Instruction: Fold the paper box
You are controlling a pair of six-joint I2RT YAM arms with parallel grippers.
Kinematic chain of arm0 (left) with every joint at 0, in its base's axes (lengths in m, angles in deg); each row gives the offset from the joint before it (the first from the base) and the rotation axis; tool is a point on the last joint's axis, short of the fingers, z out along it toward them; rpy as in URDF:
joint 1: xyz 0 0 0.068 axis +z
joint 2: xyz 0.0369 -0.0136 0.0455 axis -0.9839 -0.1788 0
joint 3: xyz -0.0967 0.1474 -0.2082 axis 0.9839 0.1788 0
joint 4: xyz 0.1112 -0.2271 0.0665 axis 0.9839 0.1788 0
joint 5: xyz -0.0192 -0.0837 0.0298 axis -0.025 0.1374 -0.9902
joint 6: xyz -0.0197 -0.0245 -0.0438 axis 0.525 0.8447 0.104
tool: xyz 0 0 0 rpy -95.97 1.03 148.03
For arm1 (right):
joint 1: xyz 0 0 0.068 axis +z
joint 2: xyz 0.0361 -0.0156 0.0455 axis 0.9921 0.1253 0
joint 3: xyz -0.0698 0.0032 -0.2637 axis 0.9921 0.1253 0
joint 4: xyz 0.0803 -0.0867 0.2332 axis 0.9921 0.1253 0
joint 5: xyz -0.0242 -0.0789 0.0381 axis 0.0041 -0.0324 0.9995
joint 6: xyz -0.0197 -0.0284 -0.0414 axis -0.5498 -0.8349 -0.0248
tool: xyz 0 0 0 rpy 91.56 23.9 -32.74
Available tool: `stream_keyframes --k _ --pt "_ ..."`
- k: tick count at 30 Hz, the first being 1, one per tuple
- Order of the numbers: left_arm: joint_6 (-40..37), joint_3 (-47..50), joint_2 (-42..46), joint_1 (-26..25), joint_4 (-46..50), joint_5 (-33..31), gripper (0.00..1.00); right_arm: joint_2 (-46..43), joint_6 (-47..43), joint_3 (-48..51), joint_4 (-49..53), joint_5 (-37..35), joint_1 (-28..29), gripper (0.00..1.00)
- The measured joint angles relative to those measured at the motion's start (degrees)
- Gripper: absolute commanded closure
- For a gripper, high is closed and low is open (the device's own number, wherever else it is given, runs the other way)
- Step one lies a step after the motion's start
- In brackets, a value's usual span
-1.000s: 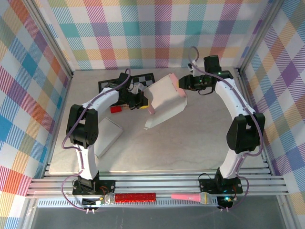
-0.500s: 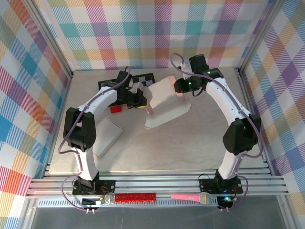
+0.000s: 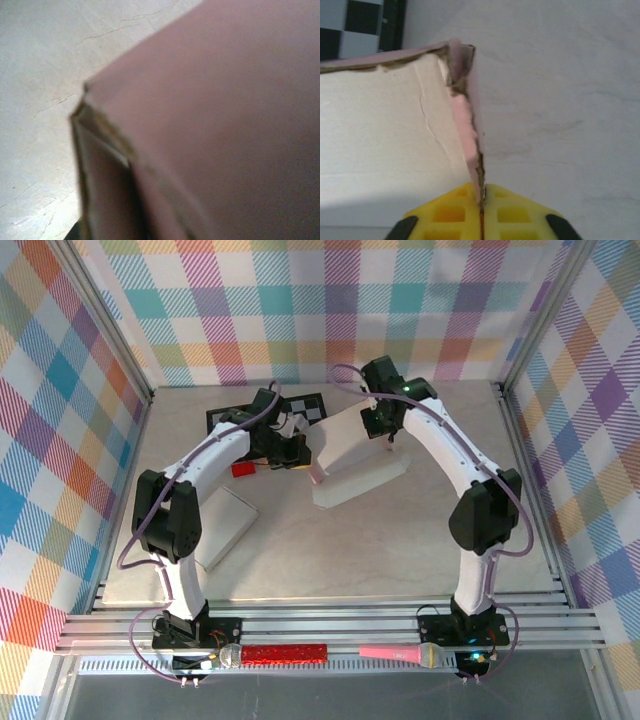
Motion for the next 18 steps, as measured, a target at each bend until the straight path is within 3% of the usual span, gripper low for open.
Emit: stream_keyframes --k 5,7,11,18 --pt "1.0 -0.1 0.0 -1.3 0.7 -1.6 1.0 1.7 2.8 -1.3 3.2 -7.4 2.1 0.98" --pt "1.2 -0.1 0.0 -1.7 1.0 -1.7 1.0 1.7 3.1 -1.3 3.7 -8.6 2.4 0.89" --pt "1.2 -0.1 0.1 -2.2 1.3 -2.2 1.0 1.7 3.3 -1.3 4.4 -9.2 2.4 0.79" --pt "1.2 -0.1 0.4 -2.6 1.4 -2.5 1.0 2.6 3.5 -2.9 4.6 -9.0 2.3 0.82"
